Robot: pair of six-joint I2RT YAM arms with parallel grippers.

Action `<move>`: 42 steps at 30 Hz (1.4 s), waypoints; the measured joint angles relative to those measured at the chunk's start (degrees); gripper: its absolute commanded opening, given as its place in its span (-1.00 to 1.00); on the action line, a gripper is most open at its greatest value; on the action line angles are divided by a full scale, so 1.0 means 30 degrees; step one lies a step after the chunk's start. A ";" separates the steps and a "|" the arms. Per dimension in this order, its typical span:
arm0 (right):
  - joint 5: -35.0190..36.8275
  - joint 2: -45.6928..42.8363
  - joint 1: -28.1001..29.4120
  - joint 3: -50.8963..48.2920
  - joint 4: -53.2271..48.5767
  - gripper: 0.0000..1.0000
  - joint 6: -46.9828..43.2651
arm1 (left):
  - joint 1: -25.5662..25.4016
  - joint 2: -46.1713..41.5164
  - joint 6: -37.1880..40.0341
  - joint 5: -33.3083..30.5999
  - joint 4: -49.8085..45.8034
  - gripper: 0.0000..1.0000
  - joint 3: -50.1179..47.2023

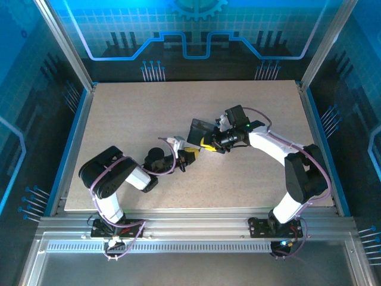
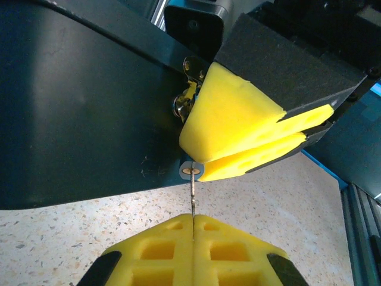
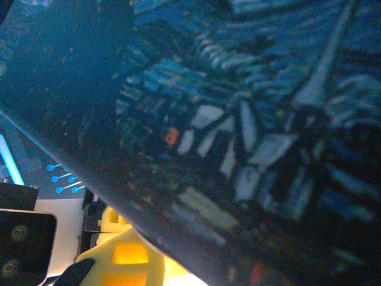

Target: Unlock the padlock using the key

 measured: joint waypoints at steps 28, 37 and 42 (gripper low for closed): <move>-0.0707 0.0248 -0.0095 0.0095 0.0087 -1.00 -0.0517 | 0.1027 0.0321 -0.1843 0.2200 -0.0036 -1.00 0.0299; -0.1049 0.0605 -0.0342 0.0204 0.0255 -1.00 -0.1392 | 0.1719 0.0750 -0.3089 0.3942 -0.0342 -1.00 0.0969; -0.1370 0.0787 -0.0379 0.0240 0.0379 -1.00 -0.1756 | 0.1982 0.0780 -0.3585 0.4546 -0.0437 -1.00 0.1056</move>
